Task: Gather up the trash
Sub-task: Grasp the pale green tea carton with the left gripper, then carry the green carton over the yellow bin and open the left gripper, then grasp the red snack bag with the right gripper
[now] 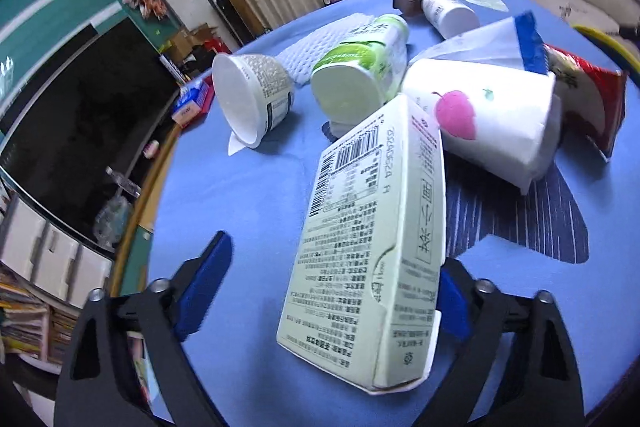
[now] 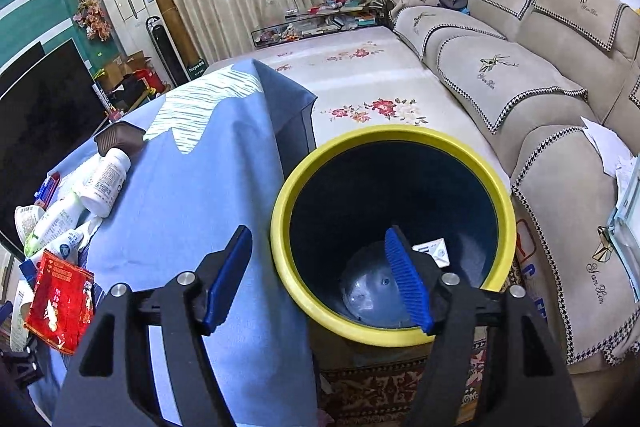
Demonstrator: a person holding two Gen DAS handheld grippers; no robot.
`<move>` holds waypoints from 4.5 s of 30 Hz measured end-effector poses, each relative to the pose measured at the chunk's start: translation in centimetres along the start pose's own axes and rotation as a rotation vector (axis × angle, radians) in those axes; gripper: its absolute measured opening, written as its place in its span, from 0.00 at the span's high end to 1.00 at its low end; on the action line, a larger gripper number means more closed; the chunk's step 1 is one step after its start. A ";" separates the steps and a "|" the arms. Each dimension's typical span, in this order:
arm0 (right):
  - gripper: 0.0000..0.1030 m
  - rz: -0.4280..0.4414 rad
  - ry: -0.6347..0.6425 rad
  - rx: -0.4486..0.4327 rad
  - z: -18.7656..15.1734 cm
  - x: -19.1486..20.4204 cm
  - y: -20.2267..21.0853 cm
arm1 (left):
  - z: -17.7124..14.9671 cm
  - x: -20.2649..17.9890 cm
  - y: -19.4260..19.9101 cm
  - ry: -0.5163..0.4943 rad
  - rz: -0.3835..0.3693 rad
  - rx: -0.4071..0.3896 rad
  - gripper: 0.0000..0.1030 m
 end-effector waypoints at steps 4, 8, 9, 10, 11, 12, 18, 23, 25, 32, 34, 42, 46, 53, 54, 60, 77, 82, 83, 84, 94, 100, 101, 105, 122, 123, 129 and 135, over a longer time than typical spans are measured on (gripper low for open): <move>0.36 0.009 -0.006 0.004 0.0 -0.1 -0.1 | 0.0 1.2 -0.7 0.054 -0.068 0.012 0.36; 0.36 0.018 -0.003 0.006 -0.1 0.3 -0.4 | 0.5 1.8 -0.9 0.054 -0.081 -0.016 0.51; 0.36 0.019 -0.002 0.006 -0.2 0.4 -0.4 | 0.5 1.7 -0.7 0.057 -0.080 -0.021 0.55; 0.36 0.021 -0.002 0.006 -0.2 0.4 -0.4 | 0.6 1.9 -0.5 0.063 -0.079 -0.027 0.58; 0.36 0.023 -0.002 0.007 -0.3 0.5 -0.4 | 0.8 2.2 -0.5 0.072 -0.073 -0.034 0.64; 0.37 0.023 -0.001 0.008 -0.3 0.5 -0.4 | 0.9 2.5 -0.5 0.081 -0.078 -0.035 0.67; 0.36 0.028 -0.002 0.012 -0.6 0.6 -0.3 | 1.0 3.8 1.1 0.126 -0.121 -0.058 0.69; 0.36 0.041 -0.007 0.002 -0.8 0.6 0.3 | 2.3 4.4 4.6 0.149 -0.172 -0.131 0.69; 0.36 0.045 -0.010 -0.005 -0.9 0.5 0.7 | 3.0 4.0 6.0 0.141 -0.182 -0.163 0.69; 0.36 0.028 -0.040 -0.035 -1.5 -1.5 2.5 | 7.4 0.1 10.1 0.070 -0.279 -0.275 0.69; 0.36 0.021 -0.053 -0.039 -1.6 -2.4 2.9 | 9.2 -2.0 10.8 0.040 -0.325 -0.296 0.69; 0.36 -0.014 -0.130 -0.075 -2.3 -6.2 4.4 | 17.0 -11.9 11.8 -0.078 -0.497 -0.318 0.69; 0.36 -0.025 -0.167 -0.082 -2.8 -7.9 4.8 | 20.1 -18.5 11.9 -0.137 -0.559 -0.297 0.69; 0.36 -0.053 -0.212 -0.075 -3.7 -10.7 5.0 | 22.9 -31.3 10.2 -0.210 -0.670 -0.191 0.69; 0.36 -0.056 -0.219 -0.075 -3.8 -11.2 5.1 | 23.1 -32.5 9.7 -0.218 -0.669 -0.184 0.69; 0.36 -0.066 -0.257 -0.070 -4.3 -13.4 5.2 | 24.3 -40.3 7.4 -0.245 -0.674 -0.114 0.68; 0.33 -0.058 -0.248 -0.046 -4.9 -12.2 4.9 | 23.4 -32.9 12.8 -0.177 -0.670 -0.270 0.36; 0.33 -0.039 -0.195 -0.017 -4.8 -8.8 4.2 | 22.8 -22.1 15.6 -0.073 -0.645 -0.382 0.20; 0.33 -0.030 -0.178 -0.012 -4.6 -7.8 4.1 | 22.6 -19.3 15.7 -0.038 -0.628 -0.407 0.16; 0.33 -0.023 -0.166 -0.010 -4.6 -7.0 4.1 | 22.4 -17.2 15.7 -0.010 -0.615 -0.423 0.14; 0.33 0.129 0.078 -0.008 -3.8 7.5 4.3 | 17.4 3.8 8.8 0.279 -0.314 -0.466 0.10; 0.33 0.290 0.307 -0.011 -5.2 16.5 6.2 | 13.2 10.9 1.6 0.383 -0.160 -0.414 0.10; 0.33 0.301 0.332 -0.005 -5.5 17.5 6.3 | 12.7 11.6 0.6 0.396 -0.157 -0.397 0.10; 0.33 0.335 0.442 0.030 -7.3 21.3 6.3 | 11.0 13.2 -2.8 0.465 -0.173 -0.344 0.10; 0.91 0.232 0.517 0.078 -9.6 23.8 0.2 | 10.3 12.3 -3.1 0.500 -0.170 -0.339 0.10; 0.92 0.236 0.513 0.074 -9.6 23.7 0.3 | 10.2 12.2 -3.2 0.499 -0.174 -0.336 0.10; 0.93 0.282 0.459 0.057 -8.9 22.7 1.6 | 10.1 12.0 -2.7 0.491 -0.177 -0.356 0.10; 0.93 0.274 0.398 0.015 -7.5 20.6 2.9 | 10.3 11.4 -2.8 0.480 -0.174 -0.360 0.10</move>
Point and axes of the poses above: each gripper's, at about its wrist camera, not at the fingertips, and y roughly against the way its jaws point, x to its left, z to its top, the point moved 6 cm from there along -y, roughly the way its jaws point, and after that the axes turned 7 degrees about z, right-handed, at the moved point
